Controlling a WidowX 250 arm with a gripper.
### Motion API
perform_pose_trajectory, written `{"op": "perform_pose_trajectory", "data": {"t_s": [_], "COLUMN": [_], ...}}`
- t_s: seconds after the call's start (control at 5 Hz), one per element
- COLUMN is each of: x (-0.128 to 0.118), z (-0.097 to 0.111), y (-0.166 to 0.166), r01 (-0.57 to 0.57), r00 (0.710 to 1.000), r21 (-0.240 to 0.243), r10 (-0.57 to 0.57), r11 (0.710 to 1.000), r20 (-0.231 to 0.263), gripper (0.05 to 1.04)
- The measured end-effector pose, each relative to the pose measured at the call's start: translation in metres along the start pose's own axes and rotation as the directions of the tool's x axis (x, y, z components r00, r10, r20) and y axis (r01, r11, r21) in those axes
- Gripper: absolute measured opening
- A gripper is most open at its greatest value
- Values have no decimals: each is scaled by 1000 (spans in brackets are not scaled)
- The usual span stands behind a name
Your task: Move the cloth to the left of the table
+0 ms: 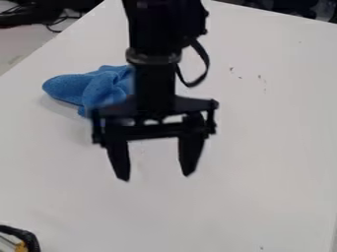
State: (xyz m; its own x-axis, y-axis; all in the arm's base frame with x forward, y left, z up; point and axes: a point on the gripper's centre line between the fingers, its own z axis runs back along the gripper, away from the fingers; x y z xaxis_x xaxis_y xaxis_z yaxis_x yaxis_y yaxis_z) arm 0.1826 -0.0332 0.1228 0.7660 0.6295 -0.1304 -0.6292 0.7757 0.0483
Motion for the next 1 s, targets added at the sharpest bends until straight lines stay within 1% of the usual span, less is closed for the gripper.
{"op": "perform_pose_trajectory", "data": {"t_s": [0.2, 0.4, 0.6, 0.8, 1.0], "x": [48, 118, 172, 200, 217], "z": [5, -10, -25, -25, -30], "y": [5, 13, 28, 47, 54], "r01": [75, 207, 263, 262, 292], "r00": [994, 976, 963, 965, 955], "r21": [8, -54, -82, -89, -64], "r10": [-75, -203, -256, -259, -288], "r11": [997, 977, 961, 961, 954], "r20": [75, 75, 80, 51, 65], "gripper": [1000, 1000, 1000, 1000, 1000]}}
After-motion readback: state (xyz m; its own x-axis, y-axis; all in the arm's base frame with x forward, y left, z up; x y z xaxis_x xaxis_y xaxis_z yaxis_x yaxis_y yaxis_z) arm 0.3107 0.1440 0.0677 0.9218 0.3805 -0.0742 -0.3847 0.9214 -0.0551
